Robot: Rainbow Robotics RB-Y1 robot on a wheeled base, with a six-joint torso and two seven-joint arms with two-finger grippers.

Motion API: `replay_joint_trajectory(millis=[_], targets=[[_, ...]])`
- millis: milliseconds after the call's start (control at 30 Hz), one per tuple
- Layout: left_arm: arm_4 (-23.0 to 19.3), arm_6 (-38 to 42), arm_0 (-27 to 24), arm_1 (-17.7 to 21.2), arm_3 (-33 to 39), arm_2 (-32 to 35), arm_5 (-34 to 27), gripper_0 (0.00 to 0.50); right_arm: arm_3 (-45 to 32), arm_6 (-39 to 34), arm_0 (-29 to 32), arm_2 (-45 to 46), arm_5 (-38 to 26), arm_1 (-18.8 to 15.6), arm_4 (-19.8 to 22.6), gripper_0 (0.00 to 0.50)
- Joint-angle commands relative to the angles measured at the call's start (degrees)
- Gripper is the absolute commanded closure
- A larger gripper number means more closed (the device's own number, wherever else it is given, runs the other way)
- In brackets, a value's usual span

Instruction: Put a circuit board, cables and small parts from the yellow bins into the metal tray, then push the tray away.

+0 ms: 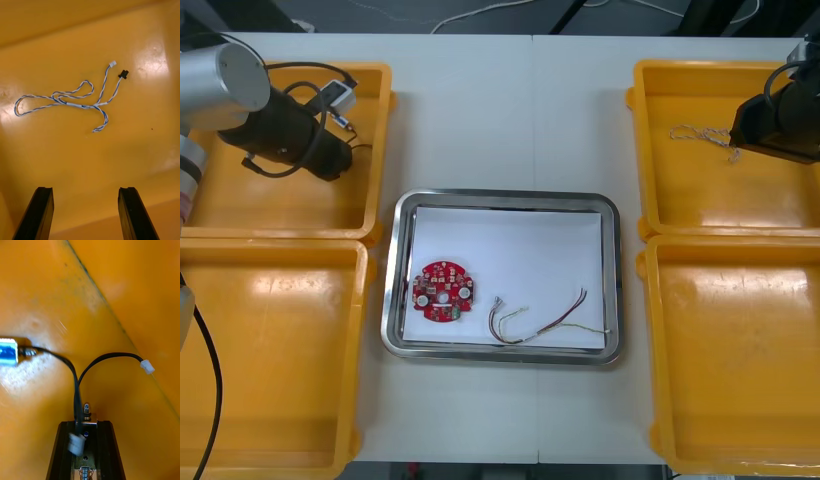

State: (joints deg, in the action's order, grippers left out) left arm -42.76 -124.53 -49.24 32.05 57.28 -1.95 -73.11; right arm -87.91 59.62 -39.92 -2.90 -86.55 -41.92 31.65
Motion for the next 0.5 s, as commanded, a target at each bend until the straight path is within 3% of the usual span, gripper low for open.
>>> replay_joint_trajectory(millis=[33,300,500], targets=[[-1.27,-4.49,5.21,3.64,8.64,3.71,-5.02,0.5,2.92,3.05,-3.41,-1.67,3.93,-1.85,-1.24,0.0],[-3.21,0.69,12.07,6.45,22.0,8.63,-15.66,0.5,8.02,4.45,-4.12,-1.94,11.14,-1.23,-1.95,0.0],[1.28,14.4,16.46,9.0,40.45,10.21,-28.84,0.5,13.03,5.33,-4.82,-2.73,16.41,-0.53,-2.12,0.0]])
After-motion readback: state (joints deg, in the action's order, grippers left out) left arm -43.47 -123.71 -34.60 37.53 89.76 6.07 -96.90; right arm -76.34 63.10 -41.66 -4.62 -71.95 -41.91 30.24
